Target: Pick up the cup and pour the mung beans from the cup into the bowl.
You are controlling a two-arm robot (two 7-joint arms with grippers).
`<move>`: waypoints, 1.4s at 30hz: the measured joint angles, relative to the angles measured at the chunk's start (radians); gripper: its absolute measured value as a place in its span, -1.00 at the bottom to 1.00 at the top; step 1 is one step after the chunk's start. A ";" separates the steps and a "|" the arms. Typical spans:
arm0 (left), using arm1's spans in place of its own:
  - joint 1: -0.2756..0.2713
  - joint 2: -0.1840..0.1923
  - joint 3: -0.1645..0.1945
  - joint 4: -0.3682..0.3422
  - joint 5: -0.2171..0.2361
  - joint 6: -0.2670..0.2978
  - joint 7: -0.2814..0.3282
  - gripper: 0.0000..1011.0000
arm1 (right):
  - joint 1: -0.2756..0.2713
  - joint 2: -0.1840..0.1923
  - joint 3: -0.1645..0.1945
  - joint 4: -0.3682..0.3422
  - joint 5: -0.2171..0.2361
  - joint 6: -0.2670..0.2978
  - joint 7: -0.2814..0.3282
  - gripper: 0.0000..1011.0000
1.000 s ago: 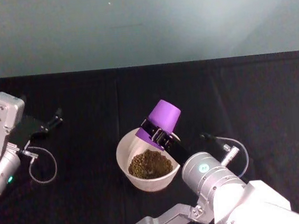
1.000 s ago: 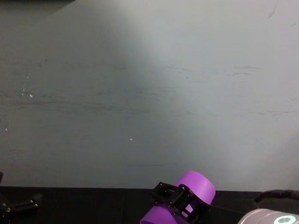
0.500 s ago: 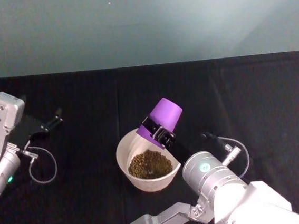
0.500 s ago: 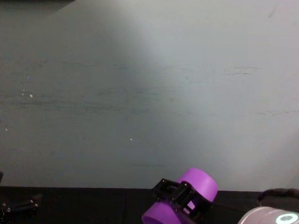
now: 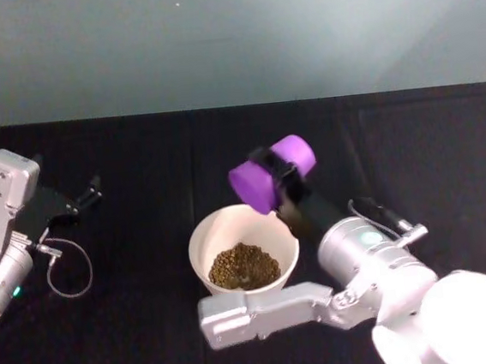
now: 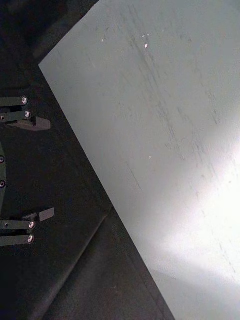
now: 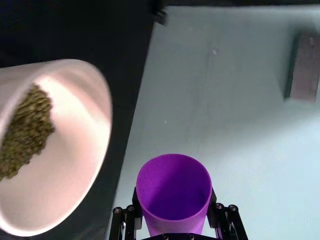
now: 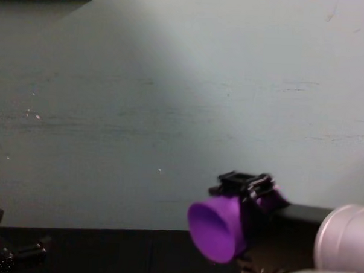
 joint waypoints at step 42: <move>0.000 0.000 0.000 0.000 0.000 0.000 0.000 0.98 | -0.143 -0.247 0.651 0.347 1.445 -0.309 0.036 0.43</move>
